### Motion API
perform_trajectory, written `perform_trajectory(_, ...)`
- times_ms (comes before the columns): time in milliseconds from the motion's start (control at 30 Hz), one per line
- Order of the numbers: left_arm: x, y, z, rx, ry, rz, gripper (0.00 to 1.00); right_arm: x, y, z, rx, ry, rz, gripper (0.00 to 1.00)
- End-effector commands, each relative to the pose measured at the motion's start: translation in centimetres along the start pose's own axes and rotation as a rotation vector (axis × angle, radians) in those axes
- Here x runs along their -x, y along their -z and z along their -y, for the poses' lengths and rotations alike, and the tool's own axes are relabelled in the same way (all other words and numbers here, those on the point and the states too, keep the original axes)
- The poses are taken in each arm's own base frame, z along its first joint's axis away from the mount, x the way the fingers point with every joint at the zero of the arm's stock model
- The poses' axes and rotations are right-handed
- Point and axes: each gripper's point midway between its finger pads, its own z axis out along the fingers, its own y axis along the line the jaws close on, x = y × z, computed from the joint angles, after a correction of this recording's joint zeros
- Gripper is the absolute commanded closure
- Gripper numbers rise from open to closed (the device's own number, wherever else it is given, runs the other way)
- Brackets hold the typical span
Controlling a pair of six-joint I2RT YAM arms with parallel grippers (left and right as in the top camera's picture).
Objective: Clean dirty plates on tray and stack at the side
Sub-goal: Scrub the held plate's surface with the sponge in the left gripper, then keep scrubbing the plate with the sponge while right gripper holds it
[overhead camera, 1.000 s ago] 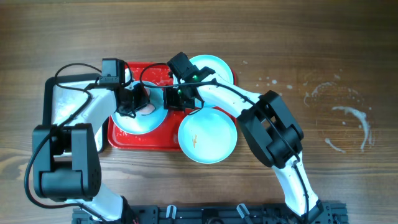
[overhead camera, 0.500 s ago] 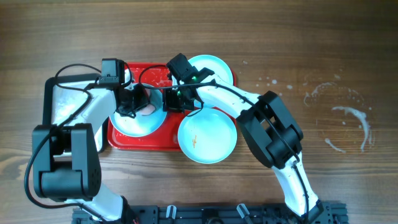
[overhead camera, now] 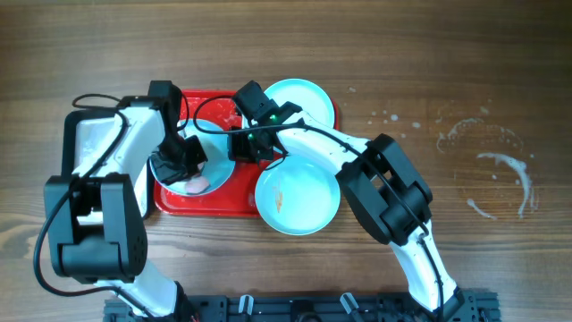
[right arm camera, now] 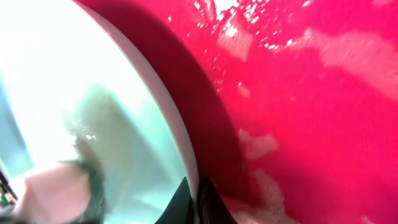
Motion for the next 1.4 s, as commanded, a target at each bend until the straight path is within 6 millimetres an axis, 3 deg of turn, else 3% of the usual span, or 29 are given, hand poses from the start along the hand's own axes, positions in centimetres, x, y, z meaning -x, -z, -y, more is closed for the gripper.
perform_trajectory(0, 0.6, 0.9, -2.0, 0.121, 0.025, 0.017, 0.96, 1.1, -1.4, 5.4, -0.181, -0.077, 0.072, 0.96)
perform_trajectory(67, 1.6, 1.2, -3.6, 0.212, 0.079, 0.082, 0.96, 1.4, -1.1, 6.0, -0.187, -0.108, 0.075, 0.96)
perform_trajectory(167, 3.5, 1.1, -3.7, 0.225, 0.088, 0.17, 0.96, 1.6, -0.8, 6.6, -0.196, -0.126, 0.072, 0.96)
perform_trajectory(267, 5.5, 0.0, -2.9, 0.175, 0.112, 0.26, 0.96, 1.8, -0.6, 7.0, -0.202, -0.136, 0.07, 0.96)
perform_trajectory(433, 6.7, -2.9, -0.9, 0.047, 0.102, 0.301, 0.96, 1.7, -0.6, 7.1, -0.204, -0.134, 0.068, 0.96)
perform_trajectory(600, 6.0, -4.6, 2.9, -0.138, 0.038, 0.237, 0.96, 1.7, -0.6, 7.1, -0.204, -0.13, 0.067, 0.96)
perform_trajectory(733, 3.6, -4.2, 8.2, -0.351, -0.213, 0.161, 0.96, 1.7, -0.6, 7.0, -0.204, -0.122, 0.066, 0.96)
perform_trajectory(867, 2.9, -4.1, 9.1, -0.384, -0.254, 0.145, 0.96, 1.6, -0.7, 6.9, -0.195, -0.11, 0.059, 0.96)
perform_trajectory(1000, 2.3, -4.7, 7.7, -0.316, -0.218, 0.111, 0.96, 1.6, -0.7, 6.9, -0.195, -0.108, 0.059, 0.96)
perform_trajectory(1100, 1.7, -5.7, 2.5, -0.047, -0.043, 0.093, 0.96, 1.6, -0.7, 6.9, -0.195, -0.108, 0.059, 0.96)
perform_trajectory(1200, 2.0, -5.4, -1.6, 0.173, 0.034, 0.14, 0.96, 1.6, -0.7, 6.9, -0.194, -0.109, 0.059, 0.96)
perform_trajectory(1267, 3.1, -5.1, -2.5, 0.231, 0.037, 0.199, 0.96, 1.6, -0.7, 6.8, -0.19, -0.108, 0.057, 0.96)
perform_trajectory(1367, 5.7, -4.4, -2.3, 0.233, 0.109, 0.327, 0.96, 1.6, -0.7, 6.8, -0.191, -0.108, 0.057, 0.96)
